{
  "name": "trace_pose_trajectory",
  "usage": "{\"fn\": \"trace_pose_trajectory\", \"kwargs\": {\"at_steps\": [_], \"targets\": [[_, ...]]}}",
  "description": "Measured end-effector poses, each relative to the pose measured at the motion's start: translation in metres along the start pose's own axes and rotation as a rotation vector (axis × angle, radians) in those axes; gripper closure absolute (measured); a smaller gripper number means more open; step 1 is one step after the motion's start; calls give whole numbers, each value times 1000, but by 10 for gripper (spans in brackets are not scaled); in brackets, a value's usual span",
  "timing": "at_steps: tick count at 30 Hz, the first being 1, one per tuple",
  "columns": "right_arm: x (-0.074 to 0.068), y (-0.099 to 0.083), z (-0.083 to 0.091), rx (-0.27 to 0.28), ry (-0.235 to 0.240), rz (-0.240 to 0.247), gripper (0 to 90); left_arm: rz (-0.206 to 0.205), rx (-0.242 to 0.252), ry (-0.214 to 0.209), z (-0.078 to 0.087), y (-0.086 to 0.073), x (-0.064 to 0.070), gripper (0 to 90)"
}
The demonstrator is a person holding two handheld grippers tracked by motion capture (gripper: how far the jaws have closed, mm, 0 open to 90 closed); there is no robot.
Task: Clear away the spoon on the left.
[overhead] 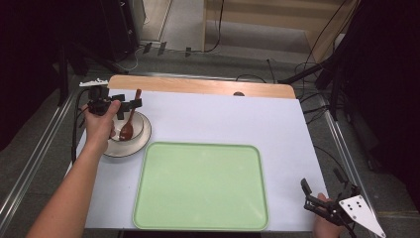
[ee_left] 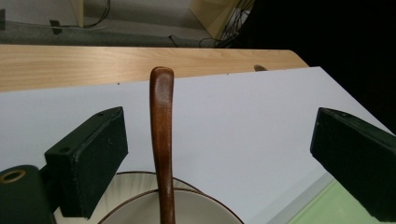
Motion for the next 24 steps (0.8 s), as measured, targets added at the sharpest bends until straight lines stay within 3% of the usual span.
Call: {"fn": "trace_pose_trajectory", "kwargs": {"at_steps": [9, 13, 17, 20, 23, 24], "targets": [[0, 0, 0, 3, 2, 3, 0, 55, -6, 27, -6, 5, -12, 93], [1, 0, 1, 2, 2, -2, 0, 86, -68, 45, -14, 0, -18, 136], [0, 0, 1, 3, 4, 0, 0, 115, -89, 54, -19, -3, -23, 155], [1, 0, 1, 5, 5, 0, 0, 144, -128, 97, -22, -6, -27, 200], [1, 0, 0, 6, 4, -1, 0, 150, -148, 108, -24, -7, -29, 223], [1, 0, 0, 4, 4, 0, 0, 152, -154, 112, -24, -7, -29, 269]]}}
Point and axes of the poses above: each handheld gripper's, and its own axes: z roughly backward along the jaws, y roughly out of its top, x roughly to its right, the point moved 8 cm from there along -z, roughly forward along the jaws, and after that the axes turned 8 degrees about -y, right-handed, at the moved point
